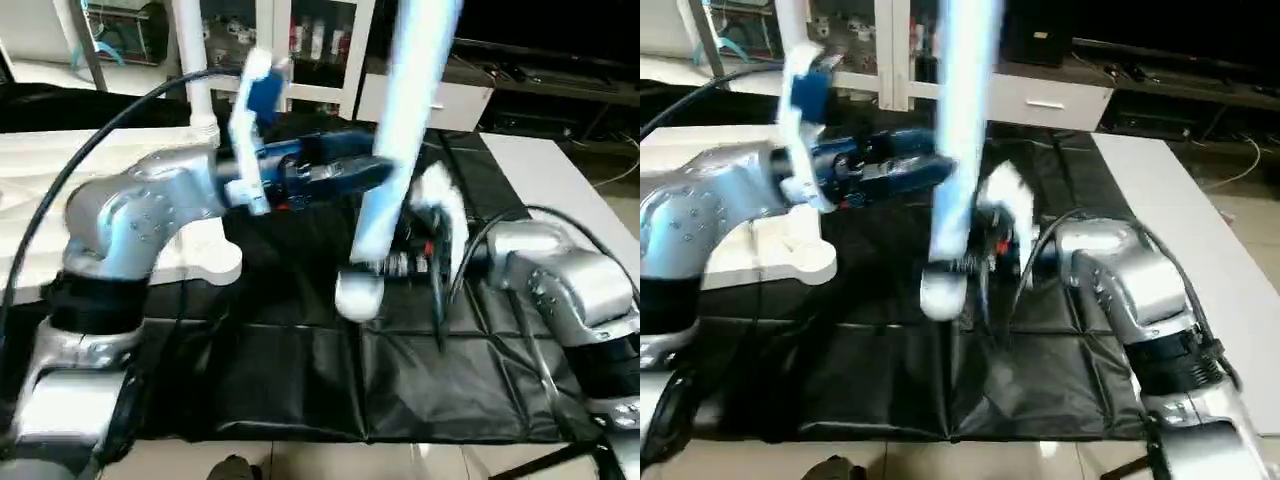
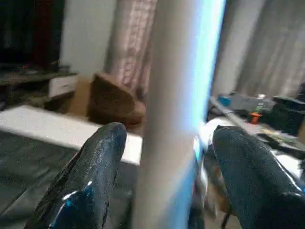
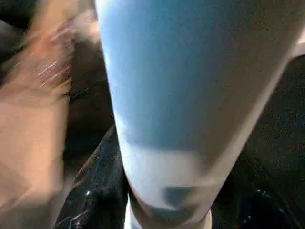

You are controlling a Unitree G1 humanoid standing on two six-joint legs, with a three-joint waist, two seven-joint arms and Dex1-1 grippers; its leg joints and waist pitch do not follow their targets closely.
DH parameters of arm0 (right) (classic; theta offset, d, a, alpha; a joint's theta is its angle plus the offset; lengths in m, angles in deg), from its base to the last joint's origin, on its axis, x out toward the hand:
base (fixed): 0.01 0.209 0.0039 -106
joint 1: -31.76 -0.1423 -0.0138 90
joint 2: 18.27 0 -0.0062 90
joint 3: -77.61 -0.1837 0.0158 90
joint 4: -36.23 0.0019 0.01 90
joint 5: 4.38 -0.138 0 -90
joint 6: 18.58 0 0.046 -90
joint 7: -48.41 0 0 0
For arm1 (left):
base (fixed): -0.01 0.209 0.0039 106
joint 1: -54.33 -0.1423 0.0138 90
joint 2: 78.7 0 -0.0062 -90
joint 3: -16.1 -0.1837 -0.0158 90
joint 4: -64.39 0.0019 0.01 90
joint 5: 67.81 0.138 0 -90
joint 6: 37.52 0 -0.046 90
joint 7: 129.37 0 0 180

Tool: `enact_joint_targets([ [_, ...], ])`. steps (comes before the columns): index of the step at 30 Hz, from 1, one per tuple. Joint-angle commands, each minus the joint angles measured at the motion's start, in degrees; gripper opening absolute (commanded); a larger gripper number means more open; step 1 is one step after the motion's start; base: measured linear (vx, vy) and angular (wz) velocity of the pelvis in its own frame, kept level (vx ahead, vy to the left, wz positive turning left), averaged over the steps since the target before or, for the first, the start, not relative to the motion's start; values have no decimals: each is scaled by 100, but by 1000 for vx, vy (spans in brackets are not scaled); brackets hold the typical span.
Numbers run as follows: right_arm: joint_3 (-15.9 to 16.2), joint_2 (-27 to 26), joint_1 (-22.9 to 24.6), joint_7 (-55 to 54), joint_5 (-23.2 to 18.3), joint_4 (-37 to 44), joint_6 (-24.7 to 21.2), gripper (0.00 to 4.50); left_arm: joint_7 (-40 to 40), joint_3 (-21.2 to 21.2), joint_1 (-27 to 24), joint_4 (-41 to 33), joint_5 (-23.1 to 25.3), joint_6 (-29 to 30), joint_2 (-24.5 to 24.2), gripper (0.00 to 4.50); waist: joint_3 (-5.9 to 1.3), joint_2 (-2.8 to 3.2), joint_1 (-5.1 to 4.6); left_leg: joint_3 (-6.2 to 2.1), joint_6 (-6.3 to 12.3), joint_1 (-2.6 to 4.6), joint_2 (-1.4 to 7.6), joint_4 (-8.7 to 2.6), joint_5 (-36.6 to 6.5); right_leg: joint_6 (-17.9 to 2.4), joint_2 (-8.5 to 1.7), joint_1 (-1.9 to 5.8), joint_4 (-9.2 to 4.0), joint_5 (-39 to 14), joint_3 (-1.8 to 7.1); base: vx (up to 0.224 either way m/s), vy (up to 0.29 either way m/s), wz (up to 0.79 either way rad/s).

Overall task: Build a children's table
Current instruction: Insert table leg to table base

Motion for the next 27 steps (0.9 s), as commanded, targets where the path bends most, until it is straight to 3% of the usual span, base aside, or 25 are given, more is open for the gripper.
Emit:
enact_joint_targets([
  [1,-438,-18,-80,-538,100,-126,119,186,18,-31,-210,-169,238,-111,-184,332,-432,135,-3,-203,-574,256,354,-478,-1363,-1274,-502,150,-427,-866,257,0,0,0],
  [3,-551,-89,0,-831,182,-91,127,186,16,-276,-502,-308,712,-454,-457,332,-427,159,-23,-216,-590,246,363,-499,-1332,-1165,-491,158,-436,-871,267,0,0,0],
  [4,-606,-137,60,-964,200,-45,99,186,-85,-447,-624,-332,1061,-690,-602,332,-426,134,-37,-205,-582,250,363,-503,-1340,-1150,-479,156,-434,-844,267,0,0,0],
  [5,-666,-200,147,-1148,234,25,76,186,-243,-693,-767,-312,1562,-1039,-800,332,-422,165,-38,-213,-587,262,372,-513,-1384,-1116,-477,140,-423,-849,263,0,0,0],
  [6,-686,-237,209,-1239,248,78,56,186,-348,-827,-845,-274,1829,-1189,-918,332,-415,139,-21,-227,-558,262,391,-526,-1409,-1043,-494,139,-451,-910,273,0,0,0],
  [9,-645,-404,555,-1685,422,373,54,186,-665,-859,-1204,-267,2290,-1583,-1047,332,-413,146,-38,-230,-622,248,385,-548,-1410,-955,-497,134,-430,-942,269,0,0,0],
  [11,-664,-583,795,-2119,559,553,103,186,-1287,-432,-1388,-336,2242,-1610,-686,332,-418,195,-33,-218,-707,269,383,-544,-1505,-1012,-492,100,-420,-887,264,0,0,0],
  [12,-619,-622,930,-2331,756,645,254,186,-1733,-270,-1468,-367,2373,-1711,-504,332,-418,184,-29,-220,-745,277,382,-538,-1621,-1089,-502,95,-423,-887,260,0,0,0],
  [14,-595,-677,1083,-2606,933,729,243,186,-2256,-48,-1580,-444,2399,-1537,-276,332,-415,164,-12,-234,-735,269,372,-541,-1735,-1044,-520,111,-453,-1055,264,0,0,0],
  [15,-710,-890,1343,-3172,1227,835,508,186,-3153,322,-1922,-724,2581,-1694,223,332,-399,135,-36,-240,-768,230,427,-566,-1700,-1076,-531,123,-438,-935,275,0,0,0],
  [16,-714,-938,1456,-3374,1417,898,738,186,-3544,422,-2080,-833,2691,-1691,411,332,-380,125,-38,-250,-743,231,417,-564,-1763,-1060,-538,110,-473,-1025,270,0,0,0],
  [18,-671,-953,1605,-3638,1752,1010,1126,186,-3976,474,-2337,-952,2909,-1959,647,332,-382,124,-53,-242,-630,246,365,-537,-1868,-869,-522,100,-538,-1472,287,0,0,0],
  [20,-753,-1038,1701,-3784,1763,1075,1145,186,-4267,536,-2605,-967,3008,-2296,900,332,-376,133,-75,-244,-566,238,351,-538,-1905,-708,-515,91,-577,-1690,300,0,0,0],
  [21,-930,-1233,1868,-3964,1645,1219,1202,186,-4592,476,-3048,-947,3325,-2795,1108,332,-363,96,-78,-216,-341,141,346,-516,-1810,-687,-633,159,-646,-1702,382,0,0,0],
  [22,-1003,-1339,2014,-4015,1567,1346,1285,186,-4745,390,-3353,-912,3523,-3044,1179,332,-375,77,-14,-220,-20,75,340,-409,-1588,-661,-849,228,-730,-1841,493,0,0,0],
  [23,-1003,-1339,2014,-4015,1567,1346,1285,186,-4745,390,-3353,-912,3523,-3044,1179,332,-397,69,13,-232,150,48,331,-333,-1433,-649,-950,266,-766,-1855,560,0,0,0],
  [24,-1026,-1445,2202,-3999,1462,1511,1353,186,-4849,340,-3619,-958,3695,-3186,1251,332,-411,96,89,-299,439,-11,332,-110,-1146,-675,-1247,322,-875,-1955,744,0,0,0],
  [25,-1037,-1486,2256,-3989,1410,1557,1351,186,-4883,342,-3687,-991,3737,-3212,1285,332,-422,103,136,-353,543,-47,360,19,-1062,-702,-1425,346,-937,-2011,852,0,0,0],
  [26,-1097,-1586,2385,-3971,1246,1634,1264,186,-4936,311,-3823,-1058,3818,-3222,1303,332,-399,121,179,-498,664,-187,388,245,-986,-746,-1673,378,-1013,-2224,998,13,98,-9],
  [27,-1097,-1586,2385,-3971,1246,1634,1264,186,-4936,311,-3823,-1058,3818,-3222,1303,332,-406,162,204,-622,679,-255,410,261,-885,-853,-1643,380,-1001,-2373,942,10,168,-15],
])
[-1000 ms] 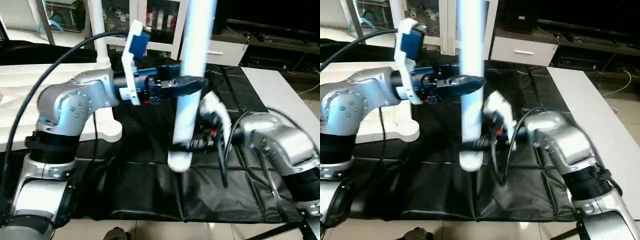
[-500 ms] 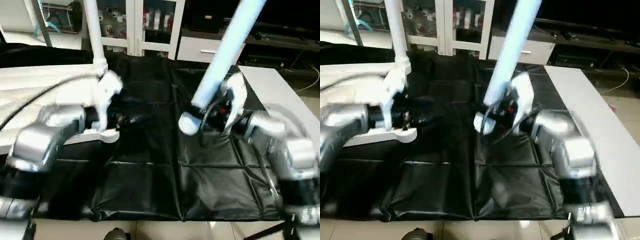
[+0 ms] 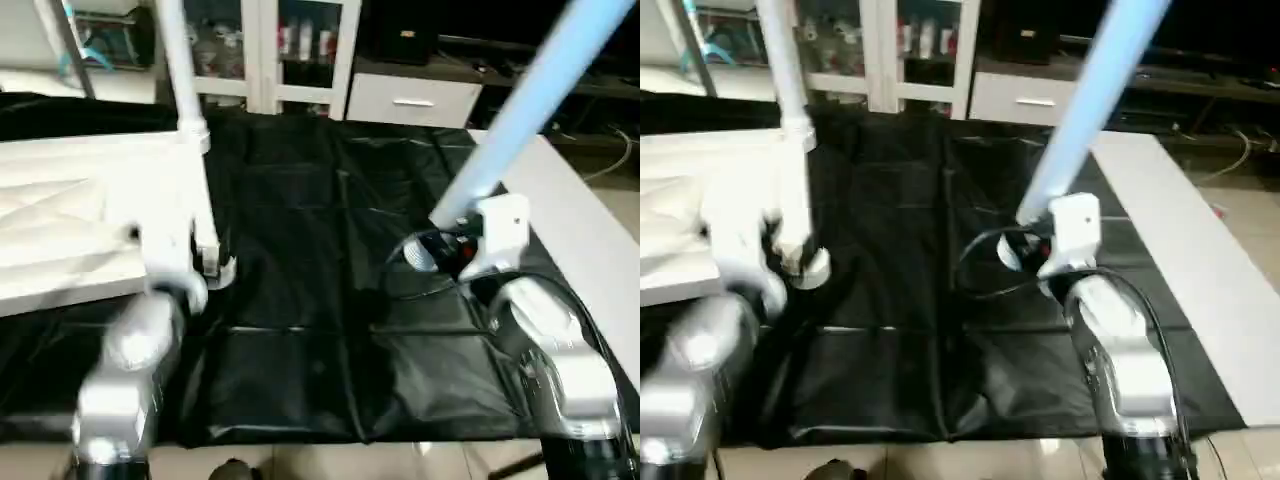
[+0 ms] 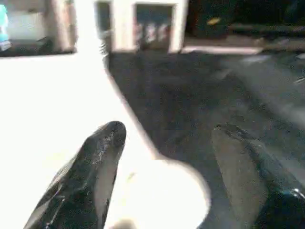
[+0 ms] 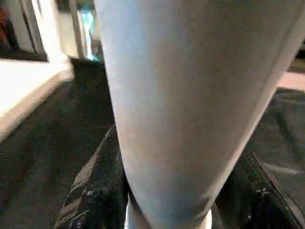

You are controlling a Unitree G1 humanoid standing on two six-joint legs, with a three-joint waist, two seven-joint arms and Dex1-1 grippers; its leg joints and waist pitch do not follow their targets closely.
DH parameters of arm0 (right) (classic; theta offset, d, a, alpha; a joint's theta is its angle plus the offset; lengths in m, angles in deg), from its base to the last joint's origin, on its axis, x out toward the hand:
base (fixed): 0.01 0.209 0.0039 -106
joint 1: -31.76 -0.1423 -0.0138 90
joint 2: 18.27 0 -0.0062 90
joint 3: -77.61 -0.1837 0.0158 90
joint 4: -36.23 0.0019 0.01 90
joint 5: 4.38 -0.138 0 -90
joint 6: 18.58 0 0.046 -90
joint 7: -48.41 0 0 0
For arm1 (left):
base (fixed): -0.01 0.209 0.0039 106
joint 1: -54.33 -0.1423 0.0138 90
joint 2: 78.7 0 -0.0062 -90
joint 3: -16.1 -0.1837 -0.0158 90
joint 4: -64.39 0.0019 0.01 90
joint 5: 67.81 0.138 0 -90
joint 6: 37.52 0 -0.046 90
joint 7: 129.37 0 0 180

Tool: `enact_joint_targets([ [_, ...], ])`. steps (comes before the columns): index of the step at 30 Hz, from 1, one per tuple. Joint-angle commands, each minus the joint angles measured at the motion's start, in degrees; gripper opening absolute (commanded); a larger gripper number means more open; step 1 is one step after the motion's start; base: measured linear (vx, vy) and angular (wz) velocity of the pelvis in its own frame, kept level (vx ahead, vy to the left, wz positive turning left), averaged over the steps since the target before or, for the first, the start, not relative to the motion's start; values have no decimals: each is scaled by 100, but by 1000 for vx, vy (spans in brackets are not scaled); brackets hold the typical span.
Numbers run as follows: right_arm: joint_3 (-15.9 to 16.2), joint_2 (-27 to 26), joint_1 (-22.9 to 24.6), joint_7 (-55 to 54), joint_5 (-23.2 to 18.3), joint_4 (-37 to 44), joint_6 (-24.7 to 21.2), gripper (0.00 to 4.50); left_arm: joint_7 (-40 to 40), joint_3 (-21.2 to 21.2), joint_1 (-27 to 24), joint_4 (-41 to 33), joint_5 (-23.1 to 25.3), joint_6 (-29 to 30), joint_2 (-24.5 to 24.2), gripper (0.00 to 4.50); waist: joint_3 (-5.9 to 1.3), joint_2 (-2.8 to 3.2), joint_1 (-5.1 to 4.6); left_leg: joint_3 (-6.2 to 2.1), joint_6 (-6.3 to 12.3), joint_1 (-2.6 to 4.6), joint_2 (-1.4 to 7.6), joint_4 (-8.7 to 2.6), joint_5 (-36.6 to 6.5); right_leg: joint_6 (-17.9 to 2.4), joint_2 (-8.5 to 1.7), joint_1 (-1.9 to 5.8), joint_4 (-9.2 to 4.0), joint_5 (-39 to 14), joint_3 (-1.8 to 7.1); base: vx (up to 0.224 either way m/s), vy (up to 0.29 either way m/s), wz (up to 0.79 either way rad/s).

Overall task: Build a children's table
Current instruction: Insert table leg to table base

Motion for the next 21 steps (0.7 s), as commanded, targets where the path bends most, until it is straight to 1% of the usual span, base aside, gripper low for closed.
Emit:
enact_joint_targets([
  [1,-41,-92,74,3,-247,227,-22,186,-178,-40,-27,-218,172,-124,-28,332,-343,40,61,-358,490,-62,397,-163,-687,-1065,-1399,335,-912,-2416,781,10,168,-15],
  [2,22,-111,229,26,-256,274,-1,186,-284,-56,-81,-227,238,-145,-15,332,-355,102,43,-245,680,114,354,-486,-723,-1082,-948,251,-796,-2245,507,0,215,-2],
  [3,63,-111,301,48,-254,293,13,186,-332,-50,-90,-219,257,-152,-3,332,-365,207,-133,-125,1022,480,261,-799,-861,-893,-313,26,-490,-1807,90,-3,251,8],
  [4,189,-106,471,107,-167,347,105,186,-403,-27,-100,-156,319,-307,71,332,-363,281,-387,-92,1229,656,223,-1055,-1049,-575,201,-217,221,-1326,-354,-3,251,8],
  [5,209,-115,507,121,-139,364,123,186,-403,-22,-107,-130,339,-400,101,332,-369,309,-402,-73,1261,618,243,-1139,-1019,-373,217,-263,544,-1104,-466,-31,239,9],
  [6,212,-134,533,127,-132,378,141,186,-420,-29,-105,-108,364,-443,126,332,-346,243,-410,-93,1402,537,361,-1189,-862,-3,118,-295,698,-867,-527,-68,189,3],
  [7,212,-134,533,127,-132,378,141,186,-420,-29,-105,-108,364,-443,126,332,-308,188,-446,-80,1393,481,416,-1253,-979,51,58,-260,699,-817,-525,-68,189,3],
  [8,214,-145,554,124,-140,393,152,186,-440,-34,-108,-89,395,-485,150,332,-275,104,-467,11,924,411,379,-1397,-1699,-25,-57,-90,573,-827,-495,-102,158,-9],
  [9,216,-150,558,116,-139,382,167,186,-444,-59,-102,-70,440,-522,151,332,-307,-168,-411,204,-55,283,282,-1308,-2634,-96,-601,38,23,-1618,-100,-114,143,-2],
  [10,208,-158,556,113,-145,362,182,186,-470,-70,-102,-58,475,-551,182,332,-327,-238,-170,42,-385,306,-4,-93,-2314,-209,-1760,-87,-775,-2608,622,-114,143,-2],
  [11,201,-163,549,109,-146,340,191,186,-486,-82,-102,-54,499,-576,203,332,-350,-76,-385,-816,-546,-290,-178,1156,-1346,-270,-2225,165,-965,-3364,1001,-88,181,-27],
  [12,196,-165,541,104,-142,322,196,186,-493,-93,-101,-55,510,-590,208,332,-237,-199,-452,-882,-980,-440,-282,1176,-1063,-248,-1757,340,-866,-3952,374,-92,262,-57],
  [13,189,-167,527,98,-136,297,203,186,-513,-107,-97,-61,527,-604,213,332,-191,-273,-452,-780,-1063,-313,-309,1035,-1161,-336,-1563,330,-886,-3990,182,-92,262,-57],
  [14,197,-159,517,95,-136,277,208,186,-530,-124,-85,-62,553,-635,223,332,-200,-199,-407,-640,-778,123,-190,555,-1131,-806,-1370,250,-945,-3969,-39,-113,299,-30],
  [15,229,-126,495,135,-128,249,207,186,-542,-158,-38,-68,600,-648,229,332,-197,-192,-464,-605,-530,238,-110,264,-1032,-923,-1279,283,-963,-4027,-163,-125,322,3],
  [16,265,-83,479,184,-98,222,229,186,-510,-172,16,-59,587,-697,255,332,-254,42,-581,-531,34,436,-87,-351,-1342,-958,-708,239,-735,-3627,-370,-125,322,3],
  [17,281,-61,468,221,-90,207,245,186,-498,-219,58,-64,660,-692,223,332,-238,251,-934,-728,36,568,245,-980,-3171,-743,-11,2,39,-2054,-573,-163,283,18],
  [18,289,-50,464,242,-88,199,257,186,-491,-251,82,-67,714,-686,199,332,-217,351,-919,-862,-433,449,307,-1192,-4244,-763,51,126,233,-431,-540,-147,233,8],
  [19,294,-30,448,266,-89,187,261,186,-519,-242,132,-51,727,-635,231,332,-204,410,-882,-925,-733,427,329,-1240,-4621,-757,19,170,150,47,-506,-147,233,8],
  [20,289,-6,441,282,-78,171,276,186,-560,-236,181,-25,741,-648,275,332,-187,382,-851,-948,-1089,445,416,-1262,-5199,-673,-87,245,15,381,-443,-86,220,3],
  [21,285,11,438,290,-68,160,288,186,-586,-226,212,-3,735,-670,314,332,-198,346,-814,-1135,-1321,589,724,-1337,-5300,-555,-124,264,14,7,-352,-75,142,6],
])
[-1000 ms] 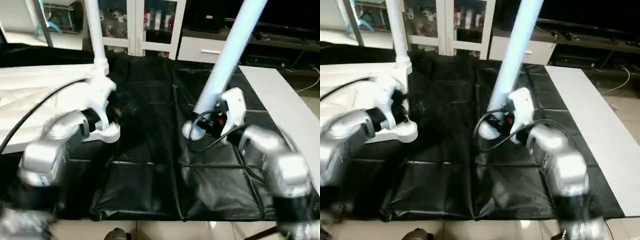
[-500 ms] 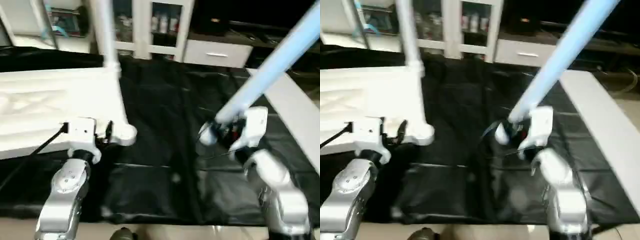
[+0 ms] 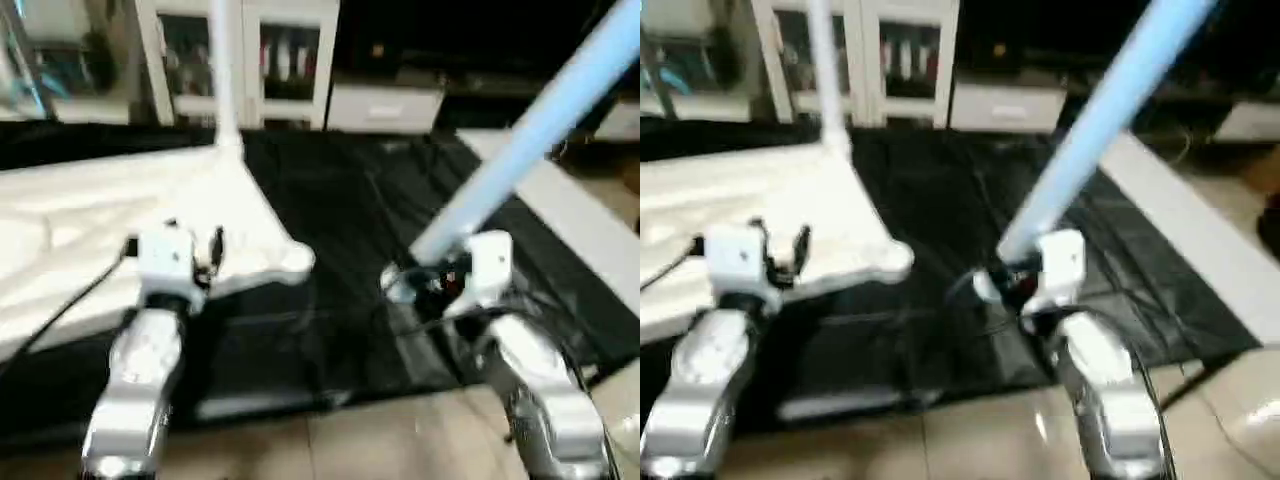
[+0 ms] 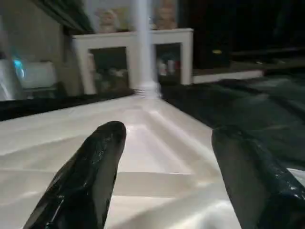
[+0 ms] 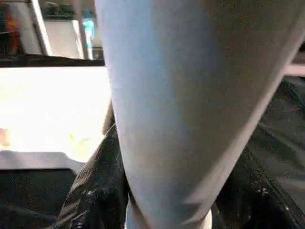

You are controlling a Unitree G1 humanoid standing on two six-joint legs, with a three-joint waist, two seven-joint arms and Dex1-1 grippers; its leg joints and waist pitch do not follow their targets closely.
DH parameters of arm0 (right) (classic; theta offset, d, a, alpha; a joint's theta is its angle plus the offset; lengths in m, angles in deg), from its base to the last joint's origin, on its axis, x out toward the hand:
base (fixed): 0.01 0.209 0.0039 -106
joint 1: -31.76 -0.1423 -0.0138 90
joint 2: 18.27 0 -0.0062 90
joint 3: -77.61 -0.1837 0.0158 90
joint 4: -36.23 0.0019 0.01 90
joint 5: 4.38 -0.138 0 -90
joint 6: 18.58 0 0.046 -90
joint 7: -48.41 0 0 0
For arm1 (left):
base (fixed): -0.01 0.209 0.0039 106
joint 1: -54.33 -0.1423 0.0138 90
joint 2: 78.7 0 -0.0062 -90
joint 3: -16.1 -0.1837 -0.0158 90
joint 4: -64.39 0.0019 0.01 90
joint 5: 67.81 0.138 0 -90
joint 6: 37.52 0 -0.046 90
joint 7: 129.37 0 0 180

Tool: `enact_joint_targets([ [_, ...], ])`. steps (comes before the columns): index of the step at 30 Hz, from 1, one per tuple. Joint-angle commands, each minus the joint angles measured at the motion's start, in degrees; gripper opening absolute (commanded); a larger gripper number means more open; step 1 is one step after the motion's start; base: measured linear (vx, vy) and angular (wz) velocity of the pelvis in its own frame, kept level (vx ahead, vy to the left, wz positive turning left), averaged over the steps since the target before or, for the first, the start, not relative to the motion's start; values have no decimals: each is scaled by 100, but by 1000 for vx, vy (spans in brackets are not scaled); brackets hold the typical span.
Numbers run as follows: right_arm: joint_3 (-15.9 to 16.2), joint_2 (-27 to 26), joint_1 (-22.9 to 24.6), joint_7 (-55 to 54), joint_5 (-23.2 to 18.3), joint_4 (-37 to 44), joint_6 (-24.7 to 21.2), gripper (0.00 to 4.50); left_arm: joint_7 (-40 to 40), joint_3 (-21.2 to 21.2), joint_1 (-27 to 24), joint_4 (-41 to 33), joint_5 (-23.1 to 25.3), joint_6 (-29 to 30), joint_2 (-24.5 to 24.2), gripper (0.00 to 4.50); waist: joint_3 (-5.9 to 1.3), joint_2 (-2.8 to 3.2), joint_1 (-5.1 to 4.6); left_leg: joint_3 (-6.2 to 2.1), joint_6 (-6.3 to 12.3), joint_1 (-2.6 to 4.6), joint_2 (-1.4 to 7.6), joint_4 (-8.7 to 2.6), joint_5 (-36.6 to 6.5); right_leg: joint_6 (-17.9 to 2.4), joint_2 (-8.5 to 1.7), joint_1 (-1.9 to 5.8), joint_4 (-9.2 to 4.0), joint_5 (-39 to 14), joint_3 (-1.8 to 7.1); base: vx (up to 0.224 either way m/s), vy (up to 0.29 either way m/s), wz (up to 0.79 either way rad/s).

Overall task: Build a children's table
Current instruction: Insert table leg to table base

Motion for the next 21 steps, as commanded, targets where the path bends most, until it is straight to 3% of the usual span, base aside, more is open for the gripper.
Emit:
enact_joint_targets([
  [1,-186,131,-49,-6,13,-43,92,186,-73,-151,99,17,80,11,168,332,-249,215,-42,-726,-796,288,1068,-1391,-4587,-37,-165,-116,54,-179,157,-75,142,6],
  [2,-239,140,-57,-29,10,-81,77,186,-82,-211,95,15,125,19,191,332,-315,203,-77,-886,-538,391,1217,-1411,-3425,-19,-118,-222,221,-504,208,-72,79,5],
  [3,-277,142,-71,-60,12,-135,69,186,-103,-263,84,22,169,15,218,332,-339,205,-35,-815,-147,385,1233,-1363,-2138,-20,-88,-355,353,-679,251,-84,46,4],
  [4,-315,143,-94,-97,14,-198,52,186,-115,-285,72,35,147,-16,276,332,-350,219,17,-567,96,196,975,-1353,-1894,14,-50,-236,324,-830,249,-84,46,4],
  [5,-313,153,-97,-101,28,-211,50,186,-150,-293,72,30,183,10,282,332,-340,181,29,-492,92,96,888,-1438,-2322,31,-44,-159,293,-848,275,-111,-12,-1],
  [6,-307,187,-110,-112,72,-251,41,186,-270,-319,74,12,307,101,296,332,-386,113,42,-476,191,105,727,-1385,-2739,24,-158,-124,104,-740,418,-93,-100,-8],
  [7,-302,201,-113,-112,87,-261,40,186,-315,-332,77,4,363,140,292,332,-376,39,36,-367,179,13,583,-1214,-2749,-197,-336,-102,-195,-723,520,-93,-100,-8],
  [8,-322,214,-108,-101,72,-252,39,186,-282,-353,71,-7,356,163,281,332,-326,-148,223,20,87,-207,187,-679,-2035,-282,-872,-84,-714,-1995,755,-46,-129,-13],
  [9,-366,221,-94,-102,40,-228,46,186,-225,-361,63,-9,313,164,285,332,-364,-290,392,95,214,-176,235,-397,-598,336,-1087,-79,-849,-3250,900,-44,-84,-26],
  [10,-415,212,-89,-118,-2,-209,24,186,-208,-352,63,0,279,141,302,332,-397,-350,429,99,257,-332,248,-453,-150,615,-1021,36,-762,-3273,887,-44,-84,-26],
  [11,-461,201,-85,-142,-41,-200,1,186,-170,-338,69,15,229,143,323,332,-357,-232,483,119,81,-329,322,-674,27,601,-825,-35,-730,-3321,684,-54,-47,-30],
  [12,-501,197,-83,-177,-53,-197,-15,186,-142,-334,76,23,203,155,333,332,-369,-187,454,130,-20,-277,407,-850,-323,378,-574,-100,-625,-2688,570,-27,-26,-19],
  [14,-527,214,-88,-220,-27,-222,-12,186,-21,-349,103,42,134,34,350,332,-368,-86,414,112,-134,-192,519,-965,-998,-9,-451,-143,-537,-1858,491,-13,-13,-10],
  [15,-509,234,-94,-227,17,-233,22,186,77,-382,111,11,94,27,350,332,-382,-67,399,116,-179,-119,570,-992,-1439,-172,-457,-126,-514,-1573,485,0,0,0],
  [16,-507,236,-94,-227,22,-233,26,186,87,-385,112,7,91,31,350,332,-369,-81,391,126,-187,-109,575,-1010,-1651,-200,-458,-102,-524,-1586,481,0,0,0],
  [17,-525,240,-103,-237,19,-236,36,186,72,-390,140,24,112,34,368,332,-363,2,401,142,-207,-58,575,-1025,-2039,-241,-465,-61,-557,-1770,467,0,0,0],
  [18,-548,249,-112,-260,31,-236,51,186,44,-389,180,62,135,27,387,332,-335,-10,379,165,-178,27,583,-1041,-2473,-263,-431,-53,-634,-2058,442,0,0,0],
  [19,-567,266,-122,-285,42,-241,67,186,39,-390,220,98,135,15,401,332,-288,-47,435,84,-13,-202,466,-1095,-2568,-242,-515,132,-675,-2353,308,0,0,0],
  [20,-593,279,-129,-282,19,-243,65,186,58,-397,261,131,106,14,409,332,-236,-16,471,58,183,-304,326,-1067,-2804,-80,-634,333,-844,-3381,138,29,54,24],
  [21,-606,287,-132,-272,15,-243,69,186,44,-407,289,148,115,4,403,332,-268,-34,431,119,436,-362,263,-876,-2270,-36,-791,544,-1015,-3875,86,71,58,46],
])
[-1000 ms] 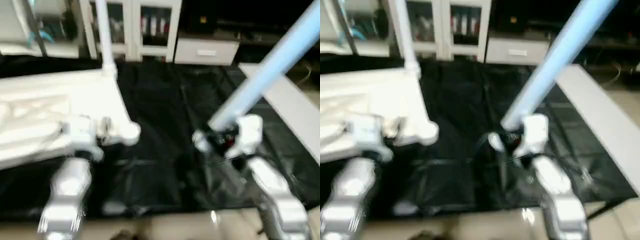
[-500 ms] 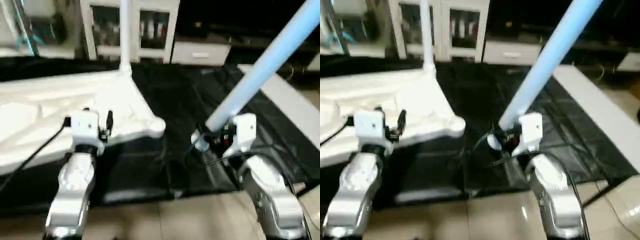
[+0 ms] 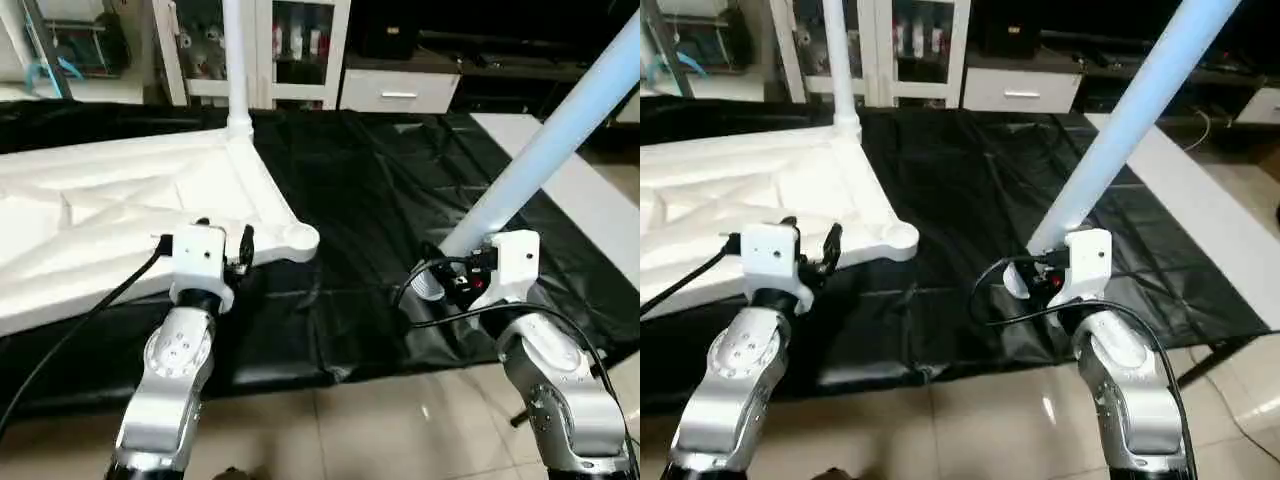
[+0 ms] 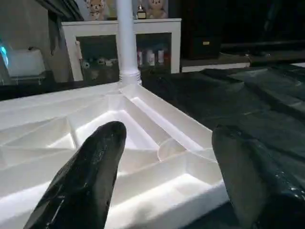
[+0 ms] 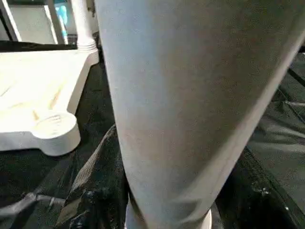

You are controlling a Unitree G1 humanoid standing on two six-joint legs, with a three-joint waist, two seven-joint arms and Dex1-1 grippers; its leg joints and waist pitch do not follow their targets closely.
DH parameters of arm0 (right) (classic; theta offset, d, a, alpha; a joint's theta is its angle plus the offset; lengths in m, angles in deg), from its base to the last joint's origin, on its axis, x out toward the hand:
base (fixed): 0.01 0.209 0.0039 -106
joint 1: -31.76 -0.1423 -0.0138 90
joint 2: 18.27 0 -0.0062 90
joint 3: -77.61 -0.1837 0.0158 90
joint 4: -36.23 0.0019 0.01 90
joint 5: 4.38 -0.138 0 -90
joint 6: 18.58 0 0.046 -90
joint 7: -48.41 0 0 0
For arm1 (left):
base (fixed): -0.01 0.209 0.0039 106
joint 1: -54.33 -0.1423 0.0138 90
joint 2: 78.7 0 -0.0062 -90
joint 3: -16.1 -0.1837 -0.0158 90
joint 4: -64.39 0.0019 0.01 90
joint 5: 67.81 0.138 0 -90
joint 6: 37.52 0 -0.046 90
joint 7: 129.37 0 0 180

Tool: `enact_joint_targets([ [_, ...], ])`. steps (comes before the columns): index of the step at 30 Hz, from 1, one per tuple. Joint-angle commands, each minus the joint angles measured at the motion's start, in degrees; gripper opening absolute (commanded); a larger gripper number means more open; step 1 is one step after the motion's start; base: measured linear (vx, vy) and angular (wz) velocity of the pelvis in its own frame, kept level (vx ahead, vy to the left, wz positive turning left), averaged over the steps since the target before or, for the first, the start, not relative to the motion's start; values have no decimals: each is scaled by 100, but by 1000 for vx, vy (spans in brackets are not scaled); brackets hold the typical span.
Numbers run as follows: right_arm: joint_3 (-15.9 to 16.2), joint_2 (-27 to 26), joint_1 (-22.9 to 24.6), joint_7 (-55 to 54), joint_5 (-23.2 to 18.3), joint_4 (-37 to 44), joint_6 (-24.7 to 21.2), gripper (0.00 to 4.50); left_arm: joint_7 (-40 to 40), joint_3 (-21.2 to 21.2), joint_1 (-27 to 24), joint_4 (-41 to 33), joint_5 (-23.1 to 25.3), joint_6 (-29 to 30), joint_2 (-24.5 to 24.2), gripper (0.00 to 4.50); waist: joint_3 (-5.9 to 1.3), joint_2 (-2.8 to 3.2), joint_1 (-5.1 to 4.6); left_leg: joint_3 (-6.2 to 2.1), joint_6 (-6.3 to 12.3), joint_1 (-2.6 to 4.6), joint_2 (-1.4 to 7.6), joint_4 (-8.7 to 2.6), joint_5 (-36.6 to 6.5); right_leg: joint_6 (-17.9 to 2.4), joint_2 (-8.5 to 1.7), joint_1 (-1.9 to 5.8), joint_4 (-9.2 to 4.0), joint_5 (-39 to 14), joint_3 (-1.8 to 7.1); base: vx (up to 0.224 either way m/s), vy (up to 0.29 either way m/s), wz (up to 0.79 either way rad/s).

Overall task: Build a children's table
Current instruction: Insert table leg to table base

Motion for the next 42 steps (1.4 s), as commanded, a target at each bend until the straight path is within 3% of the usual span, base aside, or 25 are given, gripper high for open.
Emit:
enact_joint_targets([
  [1,-120,42,-103,-37,22,42,95,186,-17,2,59,50,24,-62,28,332,-202,29,107,-54,387,-158,109,-287,-2538,-315,-878,489,-930,-3933,213,71,58,46],
  [4,-119,35,-97,-57,42,45,106,186,-27,13,86,70,30,-72,25,332,-178,127,37,-95,594,-43,128,-435,-2315,-342,-555,687,-951,-3342,-172,119,68,54],
  [5,-114,34,-98,-61,47,45,108,186,-8,18,89,73,32,-78,24,332,-226,208,-45,-314,752,226,122,-607,-2555,-411,-190,619,-718,-2599,-233,185,73,65],
  [6,-107,42,-103,-49,51,46,120,186,9,4,92,81,51,-80,18,332,-287,276,-244,-891,1509,792,244,-679,-2638,-408,151,177,-134,-1710,-149,216,69,63],
  [7,-107,76,-109,-31,56,40,140,186,32,-22,97,96,58,-86,31,332,-344,255,-321,-1170,2013,1053,323,-616,-2444,-302,214,-74,155,-1481,-18,216,69,63],
  [9,-147,116,-126,-29,43,24,159,186,42,-57,112,115,64,-90,44,332,-348,137,-375,-1508,3283,1057,309,-447,-1054,109,139,-550,701,-1003,449,166,12,60],
  [10,-158,120,-130,-31,38,21,160,186,40,-62,116,118,68,-91,45,332,-342,104,-348,-1496,3292,1014,238,-454,-926,169,131,-611,738,-824,559,150,-10,62],
  [11,-205,107,-140,-37,-2,18,173,186,41,-68,124,122,71,-102,50,332,-335,-14,-414,-1027,2718,938,388,-476,-913,164,-52,-703,561,-253,848,145,-64,59],
  [13,-297,76,-165,-100,-56,0,142,186,22,-74,134,127,92,-101,56,332,-219,-323,-221,-320,1893,461,-237,-262,-1715,101,-438,-240,-439,-461,1401,151,-132,50],
  [14,-327,68,-186,-129,-71,-23,114,186,26,-72,142,132,86,-102,57,332,-284,-432,-25,-120,1348,199,-507,536,-1473,-155,-935,305,-688,-1974,1909,167,-103,19],
  [15,-304,93,-200,-122,-41,-47,100,186,25,-67,147,139,76,-100,60,332,-249,-375,56,-190,926,-143,-451,767,-865,-470,-884,593,-593,-2136,1810,163,-48,-1],
  [18,-245,146,-194,-63,0,-39,127,186,25,-66,151,153,83,-97,72,332,-207,-250,107,-106,583,-108,-322,436,-110,-1436,-484,615,-661,-1488,1391,147,-9,3],
  [19,-238,186,-191,-20,-8,-26,141,186,142,-77,132,152,-29,-136,107,332,-221,-159,116,-104,609,-82,-232,248,52,-1503,-399,591,-652,-1457,1286,138,37,6],
  [20,-247,211,-193,1,-25,-18,141,186,229,-108,116,142,-74,-111,105,332,-292,75,82,-94,641,57,20,-177,607,-1319,-184,478,-507,-911,914,148,110,6],
  [21,-264,230,-199,16,-44,-16,136,186,292,-144,104,137,-87,-70,93,332,-339,234,44,-252,794,339,248,-331,620,-1028,-13,214,-303,-473,733,154,141,2],
  [22,-292,255,-212,33,-71,-17,129,186,371,-189,90,137,-92,-29,75,332,-437,284,-198,-695,1679,765,744,-298,1020,-731,23,-289,293,-62,618,154,141,2],
  [23,-325,279,-245,53,-90,-48,120,186,527,-213,85,153,-197,-62,60,332,-590,194,-259,-880,2284,920,853,-62,2878,-347,-176,-531,395,501,722,119,109,-1],
  [24,-362,302,-286,68,-111,-94,103,186,702,-227,89,178,-320,-84,42,332,-587,96,-192,-848,2332,852,746,118,4887,58,-335,-642,284,1138,903,16,96,-10],
  [25,-417,313,-337,100,-172,-140,62,186,897,-252,103,222,-449,-100,-1,332,-606,-11,-197,-797,2188,752,594,168,5459,162,-406,-596,208,1586,982,16,96,-10],
  [26,-464,329,-398,169,-259,-181,20,186,1201,-290,123,262,-636,-150,-67,332,-553,-150,-94,-430,1705,351,48,224,4818,94,-413,-378,44,2360,1030,-41,75,-12],
  [28,-441,446,-511,387,-376,-232,-85,186,1879,-420,180,330,-904,-212,-309,361,-539,-181,-30,-201,1178,94,-110,56,2716,-106,-368,-133,42,2725,982,0,0,0],
  [32,-450,652,-690,922,-789,-273,-323,186,2858,-573,459,514,-1186,57,-707,374,-363,-68,-143,-173,485,183,152,-272,-544,-1010,-309,-182,-104,457,845,-57,22,-1],
  [36,-441,910,-866,1561,-1172,-389,-609,186,3895,-810,795,764,-1403,546,-1092,400,-251,-116,-134,-25,-208,251,231,-401,-2505,-899,-410,-328,-289,-1520,853,-104,2,2],
  [38,-353,1098,-948,1980,-1282,-474,-704,186,4579,-1052,1088,1072,-1433,719,-1319,409,-233,-185,-88,61,-387,324,228,-388,-2839,-639,-431,-426,-382,-2253,886,-111,-4,9],
  [42,-163,1433,-1083,2628,-1299,-740,-731,186,5170,-1377,1925,2094,-1268,612,-1310,409,-297,-207,-79,82,-439,187,275,-477,-2255,-570,-461,-320,-319,-1585,850,-29,9,0],
])
